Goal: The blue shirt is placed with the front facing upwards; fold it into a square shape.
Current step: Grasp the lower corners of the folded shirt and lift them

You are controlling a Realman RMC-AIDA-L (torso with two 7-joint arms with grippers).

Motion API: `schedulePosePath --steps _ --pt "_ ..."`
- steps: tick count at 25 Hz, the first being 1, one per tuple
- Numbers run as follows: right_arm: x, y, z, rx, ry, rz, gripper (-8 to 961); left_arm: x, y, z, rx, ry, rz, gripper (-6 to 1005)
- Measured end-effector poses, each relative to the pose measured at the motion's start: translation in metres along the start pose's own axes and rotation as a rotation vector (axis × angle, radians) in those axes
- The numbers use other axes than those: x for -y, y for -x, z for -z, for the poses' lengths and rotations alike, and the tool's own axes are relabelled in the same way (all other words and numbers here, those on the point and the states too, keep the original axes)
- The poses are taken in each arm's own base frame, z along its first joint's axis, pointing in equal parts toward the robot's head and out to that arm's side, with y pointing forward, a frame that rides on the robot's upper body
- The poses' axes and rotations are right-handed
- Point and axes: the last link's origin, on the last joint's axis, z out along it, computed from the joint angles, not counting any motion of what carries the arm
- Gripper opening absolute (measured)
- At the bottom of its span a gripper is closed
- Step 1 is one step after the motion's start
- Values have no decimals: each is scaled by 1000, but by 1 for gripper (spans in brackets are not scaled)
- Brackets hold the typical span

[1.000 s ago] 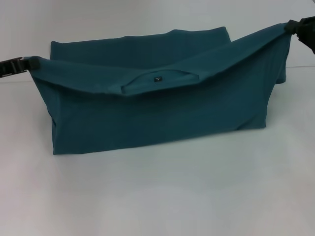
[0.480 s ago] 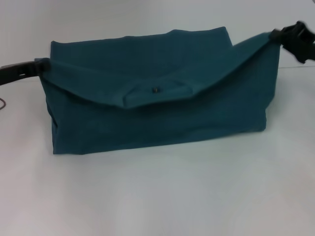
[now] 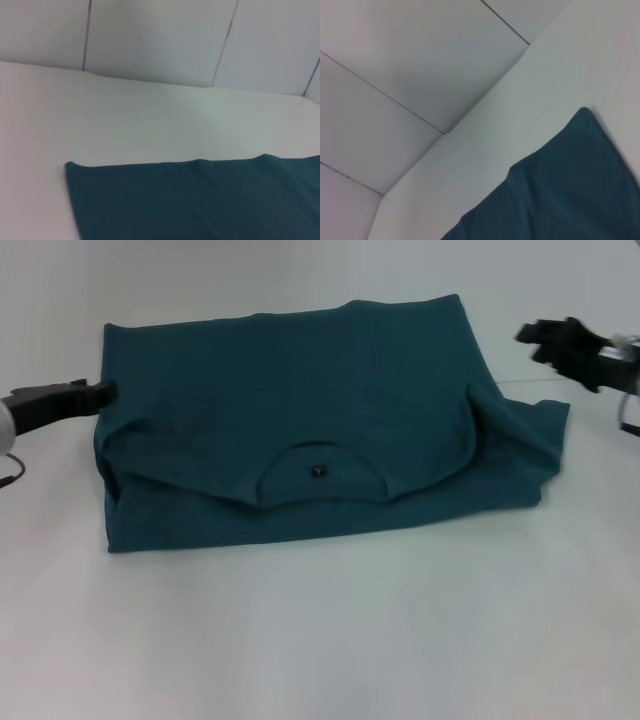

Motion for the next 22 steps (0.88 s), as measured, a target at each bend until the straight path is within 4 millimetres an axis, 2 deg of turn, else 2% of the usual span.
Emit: schedulePosePath --steps 4,7,9,10,14,18,22 --pt "15 16 20 38 -9 20 346 11 8 14 7 4 34 324" --pt "23 24 40 32 4 66 477 17 18 26 29 28 71 442" --pt "31 26 55 4 17 71 576 19 21 31 43 38 94 520" --pt "35 26 63 -9 19 69 625 21 30 39 82 52 126 559" --pt "53 24 86 -65 -10 68 820 16 46 44 147 62 125 647" --pt "68 18 96 -122 -77 87 820 4 59 40 201 79 117 672" --pt "69 10 93 -159 -97 105 821 0 68 37 254 59 101 674"
